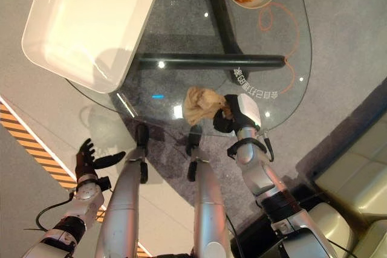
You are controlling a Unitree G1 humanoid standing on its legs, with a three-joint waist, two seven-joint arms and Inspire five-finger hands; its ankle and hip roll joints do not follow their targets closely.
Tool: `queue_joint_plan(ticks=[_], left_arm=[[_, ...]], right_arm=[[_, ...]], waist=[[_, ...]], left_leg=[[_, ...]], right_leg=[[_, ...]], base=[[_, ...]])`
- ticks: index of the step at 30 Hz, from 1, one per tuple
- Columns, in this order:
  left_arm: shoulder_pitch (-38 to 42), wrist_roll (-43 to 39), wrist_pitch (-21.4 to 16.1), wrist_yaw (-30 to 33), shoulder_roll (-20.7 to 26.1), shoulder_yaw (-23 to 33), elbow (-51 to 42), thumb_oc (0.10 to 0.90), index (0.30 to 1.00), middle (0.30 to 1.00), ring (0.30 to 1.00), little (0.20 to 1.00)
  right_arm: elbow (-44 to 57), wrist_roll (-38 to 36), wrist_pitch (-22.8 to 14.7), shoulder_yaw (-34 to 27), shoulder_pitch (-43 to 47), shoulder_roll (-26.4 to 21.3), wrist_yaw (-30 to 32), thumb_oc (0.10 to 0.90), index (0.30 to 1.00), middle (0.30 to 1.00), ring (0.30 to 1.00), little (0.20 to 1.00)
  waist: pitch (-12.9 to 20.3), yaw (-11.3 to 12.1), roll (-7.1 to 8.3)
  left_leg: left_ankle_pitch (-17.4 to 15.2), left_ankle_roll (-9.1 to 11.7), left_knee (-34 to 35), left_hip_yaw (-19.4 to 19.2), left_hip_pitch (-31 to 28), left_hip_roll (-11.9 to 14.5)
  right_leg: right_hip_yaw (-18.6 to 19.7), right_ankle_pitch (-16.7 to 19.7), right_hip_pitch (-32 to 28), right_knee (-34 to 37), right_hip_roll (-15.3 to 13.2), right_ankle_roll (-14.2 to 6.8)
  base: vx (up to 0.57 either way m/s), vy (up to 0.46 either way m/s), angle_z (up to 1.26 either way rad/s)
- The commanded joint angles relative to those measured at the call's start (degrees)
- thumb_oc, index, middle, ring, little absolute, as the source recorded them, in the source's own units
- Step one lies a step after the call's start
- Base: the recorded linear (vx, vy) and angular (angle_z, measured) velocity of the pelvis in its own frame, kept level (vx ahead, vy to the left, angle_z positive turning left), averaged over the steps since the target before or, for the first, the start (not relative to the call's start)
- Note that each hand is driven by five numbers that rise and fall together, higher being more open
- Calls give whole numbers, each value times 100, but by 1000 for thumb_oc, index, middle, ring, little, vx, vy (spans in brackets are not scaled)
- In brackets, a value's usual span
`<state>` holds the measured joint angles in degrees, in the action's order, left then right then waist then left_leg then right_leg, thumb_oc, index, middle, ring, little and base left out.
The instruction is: Wipe the table with a cloth and put it in the basket.
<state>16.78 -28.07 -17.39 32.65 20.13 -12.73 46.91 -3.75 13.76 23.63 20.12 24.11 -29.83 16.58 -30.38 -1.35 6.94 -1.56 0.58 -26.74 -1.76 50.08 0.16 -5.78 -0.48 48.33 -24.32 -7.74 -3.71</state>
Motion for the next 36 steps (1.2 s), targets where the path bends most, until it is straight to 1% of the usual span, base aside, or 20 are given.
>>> queue_joint_plan(ticks=[1,3,4,6,7,8,9,10,13,16,17,18,20,21,24,26,28,30,32,36], left_arm=[[-583,510,-580,519,-161,198,-471,800,900,900,900,900],[-607,575,-661,546,-174,222,-603,800,900,900,900,900],[-653,582,-891,477,-198,262,-790,800,900,900,900,900],[-695,670,-1096,314,-214,280,-1189,800,900,900,900,900],[-759,661,-1173,196,-197,243,-1577,800,900,900,900,900],[-806,644,-1207,118,-171,215,-1798,800,900,900,900,900],[-829,643,-1166,82,-146,189,-1988,800,900,900,900,900],[-849,565,-1117,-34,-106,125,-2265,800,900,900,900,900],[-887,439,-1088,-334,-34,-34,-2687,800,900,900,900,900],[-948,278,-1026,-719,40,-254,-3111,800,900,900,900,900],[-974,207,-1018,-821,58,-298,-3168,800,900,900,900,900],[-999,150,-994,-940,54,-367,-3213,800,900,900,900,900],[-1034,90,-986,-1054,24,-478,-3226,800,900,900,900,900],[-1048,53,-961,-1116,10,-526,-3219,800,900,900,900,900],[-1084,-24,-957,-1253,-13,-607,-3191,800,900,900,900,900],[-1089,-181,-891,-1423,-2,-651,-3229,800,900,900,900,900],[-1074,-220,-905,-1510,18,-709,-3214,800,900,900,900,900],[-1063,-284,-907,-1545,41,-771,-3197,800,900,900,900,900],[-1026,-363,-918,-1615,56,-793,-3130,800,900,900,900,900],[-979,-447,-957,-1730,87,-805,-3166,800,900,900,900,900]], right_arm=[[890,-74,-526,-535,-227,-622,542,100,300,300,300,200],[950,-112,-598,-561,-245,-605,564,100,300,300,300,200],[993,-197,-740,-578,-270,-584,584,100,300,300,300,200],[1045,-137,-843,-580,-336,-512,604,100,300,300,300,200],[1082,-99,-913,-600,-406,-485,597,100,300,300,300,200],[1113,-78,-960,-622,-464,-478,581,100,300,300,300,200],[1129,-52,-995,-641,-500,-468,574,100,300,300,300,200],[1136,-21,-1086,-653,-548,-442,581,100,300,300,300,200],[1199,-65,-1330,-651,-615,-411,569,100,300,300,300,200],[1396,-828,-1978,-638,-646,-353,277,100,300,300,300,200],[1443,-947,-2116,-627,-656,-295,188,100,300,300,300,200],[1487,-1200,-2458,-598,-668,-198,52,100,300,300,300,200],[1579,-1576,-2805,-536,-679,-66,-120,100,300,300,300,200],[1592,-1788,-3041,-509,-698,32,-321,100,300,300,300,200],[1717,-2214,-3338,-436,-701,184,-769,100,300,300,300,200],[1825,-2679,-3632,-381,-669,276,-1250,100,300,300,300,200],[1929,-3161,-3820,-328,-615,345,-1737,100,300,300,300,200],[2040,-3636,-3935,-280,-561,426,-2236,100,300,300,300,200],[2083,-3869,-3946,-213,-486,509,-2587,100,300,300,300,200],[2150,-4118,-3810,-121,-377,473,-3069,100,300,300,300,200]], waist=[[59,80,-381],[59,91,-400],[59,106,-423],[59,125,-463],[59,138,-492],[59,141,-507],[59,144,-516],[59,149,-529],[59,155,-549],[59,168,-573],[59,173,-579],[59,182,-593],[59,194,-608],[59,202,-616],[59,214,-632],[59,231,-653],[59,241,-659],[59,253,-670],[59,269,-685],[59,288,-693]], left_leg=[[-278,-312,114,-164,-239,-121],[-272,-312,134,-169,-278,-126],[-267,-310,161,-176,-331,-135],[-260,-305,174,-196,-374,-127],[-252,-302,185,-203,-392,-129],[-249,-301,188,-204,-406,-130],[-247,-303,197,-205,-428,-135],[-244,-310,209,-204,-461,-143],[-232,-329,234,-199,-510,-148],[-211,-351,270,-206,-578,-169],[-207,-347,276,-205,-597,-175],[-199,-352,289,-202,-615,-183],[-196,-351,292,-210,-646,-198],[-204,-352,277,-206,-650,-205],[-197,-357,285,-215,-692,-219],[-194,-364,288,-221,-722,-229],[-203,-364,264,-221,-730,-230],[-204,-366,236,-213,-729,-241],[-200,-360,219,-206,-735,-245],[-190,-350,188,-207,-721,-239]], right_leg=[[-198,61,-48,-42,338,112],[-199,47,-78,-51,343,117],[-205,20,-129,-58,351,127],[-225,-20,-172,-89,334,144],[-234,-36,-201,-90,322,156],[-233,-41,-215,-96,316,156],[-234,-44,-237,-92,313,157],[-234,-44,-265,-91,310,158],[-226,-31,-302,-88,302,154],[-223,-29,-387,-53,311,164],[-221,-32,-411,-43,313,165],[-219,-34,-428,-43,314,168],[-220,-33,-469,-27,308,176],[-217,-36,-482,-32,301,177],[-222,-30,-524,-24,291,176],[-231,-27,-556,-17,274,178],[-244,-27,-577,-19,254,175],[-253,-20,-584,-32,247,174],[-261,-19,-596,-46,237,171],[-288,4,-590,-56,209,160]], base=[[0,0,0],[0,0,0],[0,0,0],[-24,37,2],[-20,31,3],[0,0,0],[0,0,0],[0,0,0],[0,0,0],[-1,3,1],[0,0,0],[0,0,0],[0,0,0],[0,0,0],[0,0,0],[0,0,0],[7,3,4],[6,3,5],[0,0,0],[0,0,0]])
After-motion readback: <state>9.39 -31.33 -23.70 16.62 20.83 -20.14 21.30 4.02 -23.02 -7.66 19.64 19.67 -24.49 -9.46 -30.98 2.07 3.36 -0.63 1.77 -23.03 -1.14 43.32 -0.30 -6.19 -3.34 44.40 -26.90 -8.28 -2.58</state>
